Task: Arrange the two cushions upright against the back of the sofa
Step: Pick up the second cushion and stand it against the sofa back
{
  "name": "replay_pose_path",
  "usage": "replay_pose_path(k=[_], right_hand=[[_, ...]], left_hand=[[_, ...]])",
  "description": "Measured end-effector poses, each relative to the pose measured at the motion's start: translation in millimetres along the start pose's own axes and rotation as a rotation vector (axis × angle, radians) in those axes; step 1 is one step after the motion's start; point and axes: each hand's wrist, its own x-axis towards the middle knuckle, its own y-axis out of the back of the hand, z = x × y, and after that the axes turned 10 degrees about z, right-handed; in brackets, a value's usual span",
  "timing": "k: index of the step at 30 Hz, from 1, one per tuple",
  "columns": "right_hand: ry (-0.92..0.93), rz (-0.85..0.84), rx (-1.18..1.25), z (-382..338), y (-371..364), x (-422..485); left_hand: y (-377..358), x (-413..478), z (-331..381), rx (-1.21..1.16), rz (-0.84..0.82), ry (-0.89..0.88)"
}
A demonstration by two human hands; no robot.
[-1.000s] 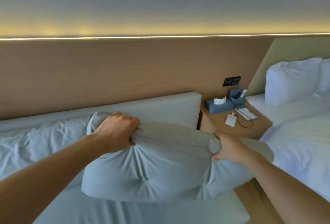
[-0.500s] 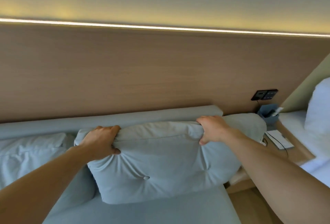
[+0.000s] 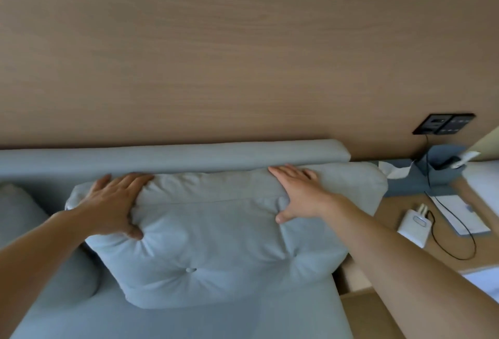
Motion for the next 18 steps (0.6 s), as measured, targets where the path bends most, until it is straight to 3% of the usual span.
replay_pose_path(k=[4,6,8,10,11,13,15,18], right_hand=[[0.045,0.026,0.107,16,12,-22],[-0.02,0.186,0.175,38,24,-44],[-0.23,0.554,0.287,72,30,-73],[-0.642,0.793,0.494,112,24,-101],[-0.862,0.785,0.697,126,19,-113],[-1.151,0.53,1.07,143,4,-125],[-1.181,0.279,1.38,140,-14,-125],[-1.093,0.217,1.59,126,-35,-112]], left_hand=[[24,-5,32,-0.006,-0.065,0.06],[40,-7,67,-0.109,-0.01,-0.002],[48,-4,113,-0.118,0.033,-0.123],[44,3,157,-0.037,0.054,-0.203],[39,8,174,0.003,0.046,-0.208],[27,18,195,0.061,0.029,-0.175],[19,24,201,0.089,0.085,-0.146],[11,25,194,0.064,0.243,-0.184]])
